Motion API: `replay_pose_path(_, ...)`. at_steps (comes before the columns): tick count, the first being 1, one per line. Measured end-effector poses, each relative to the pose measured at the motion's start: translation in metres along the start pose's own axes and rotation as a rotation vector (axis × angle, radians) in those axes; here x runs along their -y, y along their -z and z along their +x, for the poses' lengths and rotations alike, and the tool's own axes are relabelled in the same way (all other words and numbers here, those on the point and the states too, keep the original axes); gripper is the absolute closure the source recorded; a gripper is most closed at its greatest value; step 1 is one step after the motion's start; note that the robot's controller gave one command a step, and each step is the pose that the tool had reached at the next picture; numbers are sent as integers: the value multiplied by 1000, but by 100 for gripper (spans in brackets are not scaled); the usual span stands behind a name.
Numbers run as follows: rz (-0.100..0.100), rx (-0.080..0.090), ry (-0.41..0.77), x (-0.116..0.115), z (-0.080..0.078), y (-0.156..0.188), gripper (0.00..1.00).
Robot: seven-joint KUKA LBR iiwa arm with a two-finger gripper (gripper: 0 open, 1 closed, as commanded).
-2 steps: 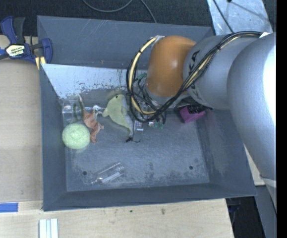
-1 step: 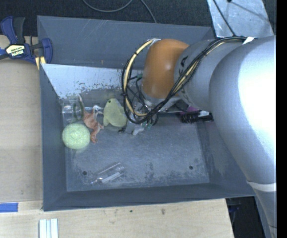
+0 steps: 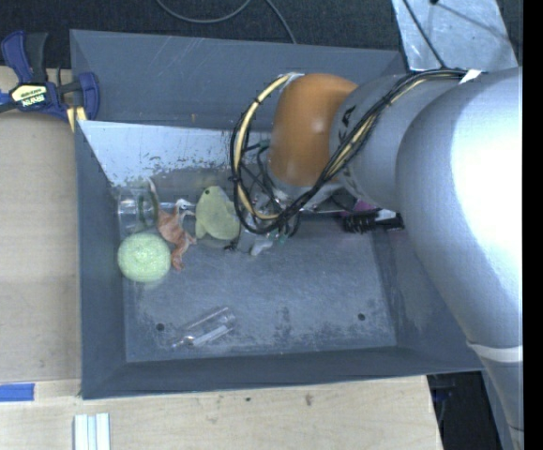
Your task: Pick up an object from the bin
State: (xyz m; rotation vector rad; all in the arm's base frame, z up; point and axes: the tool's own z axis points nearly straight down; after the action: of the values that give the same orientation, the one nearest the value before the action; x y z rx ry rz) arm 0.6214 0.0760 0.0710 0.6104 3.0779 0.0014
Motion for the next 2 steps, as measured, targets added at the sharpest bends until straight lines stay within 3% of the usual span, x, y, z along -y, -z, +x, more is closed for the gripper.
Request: replay_pose_path(2, 1, -3, 0, 1, 1, 7, 100)
